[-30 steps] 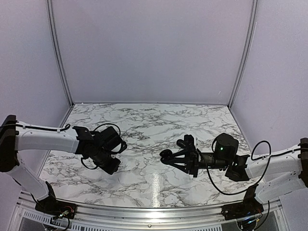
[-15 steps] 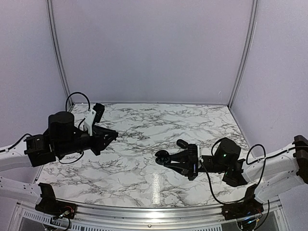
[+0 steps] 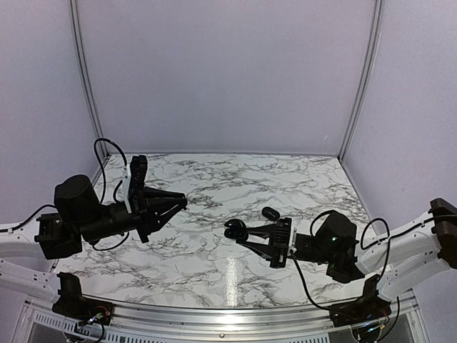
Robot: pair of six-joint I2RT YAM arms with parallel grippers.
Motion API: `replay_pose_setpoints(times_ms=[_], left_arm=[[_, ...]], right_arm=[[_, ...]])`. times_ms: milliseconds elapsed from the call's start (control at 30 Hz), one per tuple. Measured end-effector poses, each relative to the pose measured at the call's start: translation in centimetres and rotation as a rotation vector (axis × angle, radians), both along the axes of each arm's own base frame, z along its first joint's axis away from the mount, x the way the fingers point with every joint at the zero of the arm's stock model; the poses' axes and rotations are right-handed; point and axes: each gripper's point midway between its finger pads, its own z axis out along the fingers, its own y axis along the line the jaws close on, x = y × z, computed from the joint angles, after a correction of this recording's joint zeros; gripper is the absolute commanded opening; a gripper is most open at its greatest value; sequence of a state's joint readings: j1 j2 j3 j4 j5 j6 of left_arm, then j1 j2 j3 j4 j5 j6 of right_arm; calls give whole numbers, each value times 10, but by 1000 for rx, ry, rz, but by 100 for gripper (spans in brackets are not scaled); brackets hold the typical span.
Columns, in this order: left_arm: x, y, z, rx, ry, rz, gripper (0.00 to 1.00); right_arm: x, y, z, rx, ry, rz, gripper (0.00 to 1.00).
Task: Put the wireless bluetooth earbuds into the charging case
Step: Insert the right earbud into the right side groove of the charging case.
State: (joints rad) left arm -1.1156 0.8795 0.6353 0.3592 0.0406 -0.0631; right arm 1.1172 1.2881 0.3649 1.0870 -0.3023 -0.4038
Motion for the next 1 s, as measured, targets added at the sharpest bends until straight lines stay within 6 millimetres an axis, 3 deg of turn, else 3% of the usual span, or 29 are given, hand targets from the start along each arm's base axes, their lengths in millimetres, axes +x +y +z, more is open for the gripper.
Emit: replay_pose_setpoints(times_ms=[133,300,667,1000], left_arm=[[-17,-13,5,-20,-39,-80,10],[-23,-25,-1,-6,-57,-110,9],[6,-39,-20,7,-19,26,8],[20,-46,-21,-5,0,92,6]], right_arm=[[4,6,3,9,-7,-8,0],[16,15,8,37,39,-50,0],[40,22,14,93,123,-191,0],[52,21,17,110,147,-267,0]])
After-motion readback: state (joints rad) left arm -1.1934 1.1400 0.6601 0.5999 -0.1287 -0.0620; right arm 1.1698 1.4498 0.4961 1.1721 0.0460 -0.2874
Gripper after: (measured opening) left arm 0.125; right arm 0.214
